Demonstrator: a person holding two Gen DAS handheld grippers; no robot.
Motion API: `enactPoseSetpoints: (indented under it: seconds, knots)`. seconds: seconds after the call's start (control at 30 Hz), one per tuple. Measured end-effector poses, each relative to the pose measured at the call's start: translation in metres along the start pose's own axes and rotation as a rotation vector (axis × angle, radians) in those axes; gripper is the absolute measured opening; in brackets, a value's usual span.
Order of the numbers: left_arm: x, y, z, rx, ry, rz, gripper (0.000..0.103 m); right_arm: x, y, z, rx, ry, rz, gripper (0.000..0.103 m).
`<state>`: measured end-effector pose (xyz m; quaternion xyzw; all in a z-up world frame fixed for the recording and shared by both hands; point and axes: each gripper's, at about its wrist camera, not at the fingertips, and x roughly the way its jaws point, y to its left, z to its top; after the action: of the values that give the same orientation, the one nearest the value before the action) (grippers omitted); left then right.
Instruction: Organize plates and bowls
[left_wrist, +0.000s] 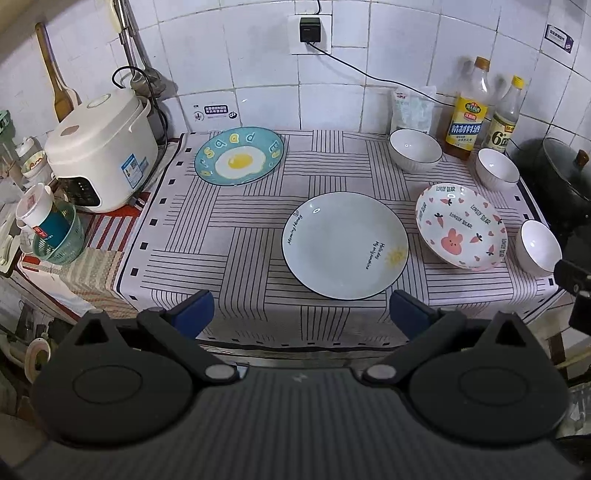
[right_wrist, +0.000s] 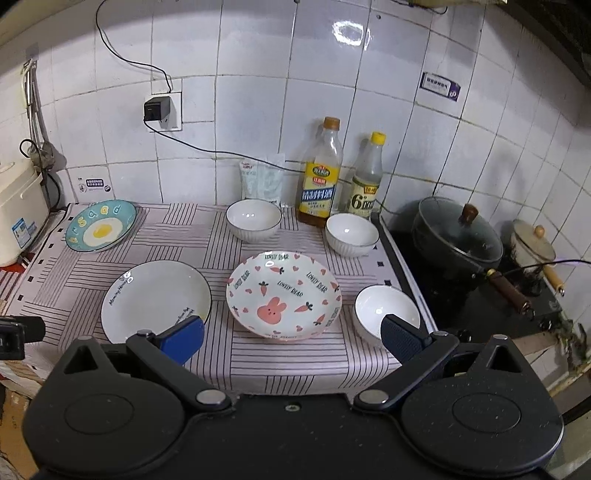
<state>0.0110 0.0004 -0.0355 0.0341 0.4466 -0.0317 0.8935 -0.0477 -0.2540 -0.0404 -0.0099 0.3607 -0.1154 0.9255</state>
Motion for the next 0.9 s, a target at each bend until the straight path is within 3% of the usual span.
enactPoseSetpoints:
  seconds: [0.27, 0.9]
  knots:
    - [0.006, 0.000, 0.000, -0.012, 0.035, 0.005, 0.103, 0.000, -0.002, -0.004, -0.001, -0.051, -0.004, 0.103]
    - [0.010, -0.001, -0.004, -0.025, 0.046, 0.016, 0.103, -0.004, -0.015, -0.010, 0.029, -0.044, 0.042, 0.103]
